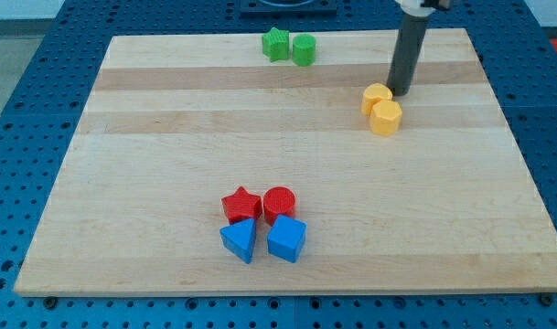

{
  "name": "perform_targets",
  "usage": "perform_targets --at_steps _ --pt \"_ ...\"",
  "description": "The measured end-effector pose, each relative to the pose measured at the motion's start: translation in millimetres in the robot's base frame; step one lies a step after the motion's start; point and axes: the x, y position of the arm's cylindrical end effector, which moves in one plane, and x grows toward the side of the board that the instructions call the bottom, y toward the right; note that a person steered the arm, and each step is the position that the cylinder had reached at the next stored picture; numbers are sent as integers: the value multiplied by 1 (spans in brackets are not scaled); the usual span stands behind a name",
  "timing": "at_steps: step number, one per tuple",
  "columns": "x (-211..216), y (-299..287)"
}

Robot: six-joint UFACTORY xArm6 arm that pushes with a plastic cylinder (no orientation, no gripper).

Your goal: Slide the yellow heart up towards the top center

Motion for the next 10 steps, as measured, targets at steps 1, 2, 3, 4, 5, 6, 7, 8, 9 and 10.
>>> perform_targets --at_steps 1,2,3,4,5,6,7,8,9,10 --pt "18 -7" --pt "27 -29" --pt "31 -56" --pt "31 -83" --pt "20 -106" --pt "2 -115" --pt "-13 -135" --pt "-14 -158" --pt "-4 -172" --pt "6 -189"
